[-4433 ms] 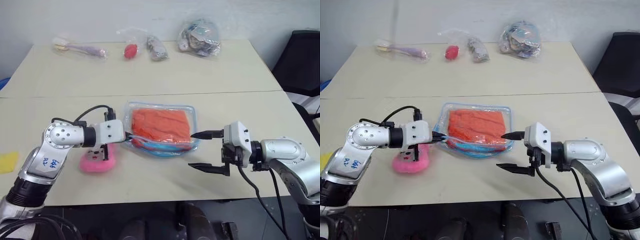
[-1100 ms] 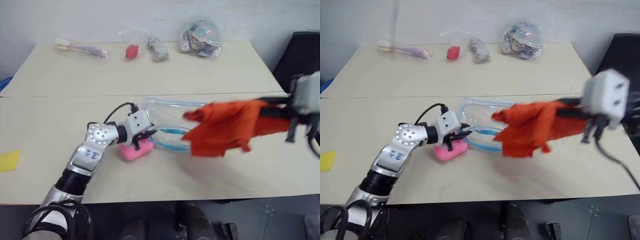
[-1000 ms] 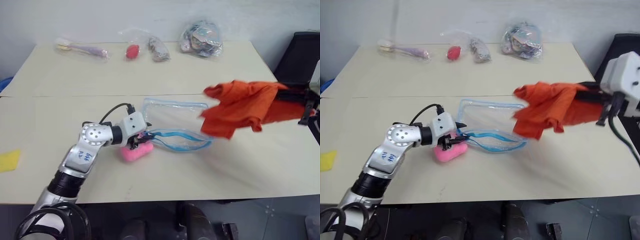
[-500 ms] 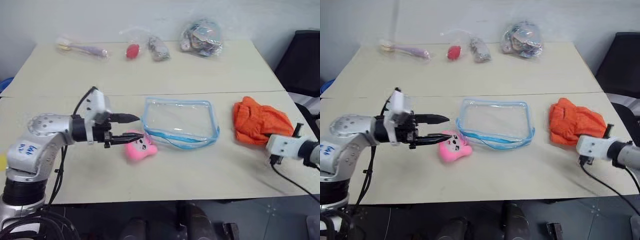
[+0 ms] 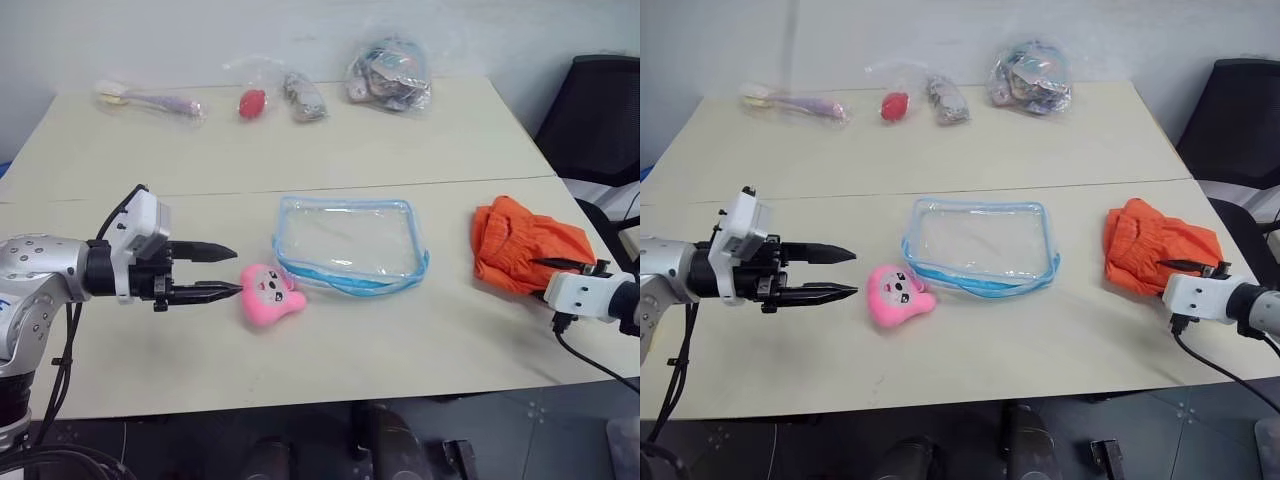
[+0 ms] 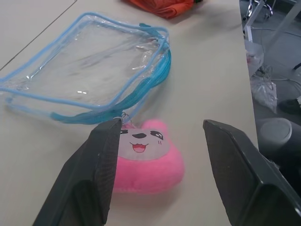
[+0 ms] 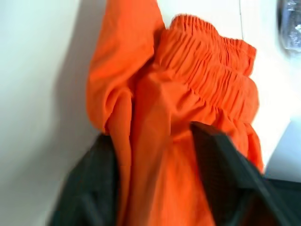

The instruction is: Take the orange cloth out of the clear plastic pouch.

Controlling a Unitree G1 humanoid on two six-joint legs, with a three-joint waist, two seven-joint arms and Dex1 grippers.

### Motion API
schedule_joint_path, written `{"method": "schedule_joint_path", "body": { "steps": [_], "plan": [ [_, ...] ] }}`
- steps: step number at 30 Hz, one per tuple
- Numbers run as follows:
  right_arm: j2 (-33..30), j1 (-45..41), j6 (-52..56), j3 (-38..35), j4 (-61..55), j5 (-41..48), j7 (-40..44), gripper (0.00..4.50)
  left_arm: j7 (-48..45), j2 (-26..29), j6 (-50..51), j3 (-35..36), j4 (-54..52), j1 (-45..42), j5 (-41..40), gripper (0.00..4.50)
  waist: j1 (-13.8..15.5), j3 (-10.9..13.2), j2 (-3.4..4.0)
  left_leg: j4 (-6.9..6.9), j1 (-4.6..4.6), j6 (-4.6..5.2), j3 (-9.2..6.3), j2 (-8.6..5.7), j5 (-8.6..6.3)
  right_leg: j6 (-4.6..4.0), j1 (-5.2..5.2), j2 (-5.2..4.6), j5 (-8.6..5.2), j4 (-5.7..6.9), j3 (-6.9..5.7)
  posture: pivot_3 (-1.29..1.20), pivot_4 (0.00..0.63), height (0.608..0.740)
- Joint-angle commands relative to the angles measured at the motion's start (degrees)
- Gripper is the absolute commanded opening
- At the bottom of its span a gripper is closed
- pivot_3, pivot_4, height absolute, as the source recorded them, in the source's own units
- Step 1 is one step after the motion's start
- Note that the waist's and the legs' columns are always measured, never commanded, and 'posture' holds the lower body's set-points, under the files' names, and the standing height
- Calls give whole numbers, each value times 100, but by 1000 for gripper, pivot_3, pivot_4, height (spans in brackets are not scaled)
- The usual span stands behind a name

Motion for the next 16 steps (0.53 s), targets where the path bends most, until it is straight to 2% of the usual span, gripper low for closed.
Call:
{"method": "schedule_joint_path", "body": {
  "steps": [1, 3, 6, 9, 12, 16],
  "plan": [
    [-335, 778, 2134, -1168, -1285, 1688, 760, 3958, -55, 130, -179, 270, 116, 18, -27, 2937, 40, 2, 6, -1, -3, 0, -1, 0, 0, 0, 0, -1, 0, -1, -1, 0, 150, 740],
    [-434, 1489, 3538, -1950, -1941, 2354, 1071, 4470, -46, 140, -205, 245, 167, -60, -46, 2937, 112, 3, 7, 0, -7, 1, 3, -1, -1, 1, 3, 0, 0, 1, -3, 0, 150, 740],
    [-349, 2348, 4812, -3072, -2564, 2844, 1346, 4470, -38, 107, -285, 119, 258, -246, -30, 2937, 170, 1, 2, 1, -9, 7, -2, -3, -5, 6, 9, 0, 4, -5, -4, 0, 150, 740],
    [-14, 2913, 5925, -4062, -2989, 3298, 1252, 4470, 4, -20, -303, -66, 369, -555, -51, 2937, 246, 1, 1, -1, -6, 14, 2, -7, -10, 11, 8, 4, 7, -6, -4, 0, 150, 740],
    [249, 3230, 6586, -4470, -3361, 3477, 1162, 4470, 9, -111, -339, -222, 466, -774, -16, 2937, 258, 0, -1, -2, -6, 18, 10, -9, -12, 13, 8, 6, 8, -7, -14, 0, 150, 740],
    [574, 3373, 6796, -4548, -3564, 3334, 901, 4470, -5, -172, -419, -370, 613, -963, 79, 2937, 254, 0, -5, -4, -2, 20, 23, -11, -13, 16, 8, 9, 10, -6, -8, 0, 150, 740]
  ]
}}
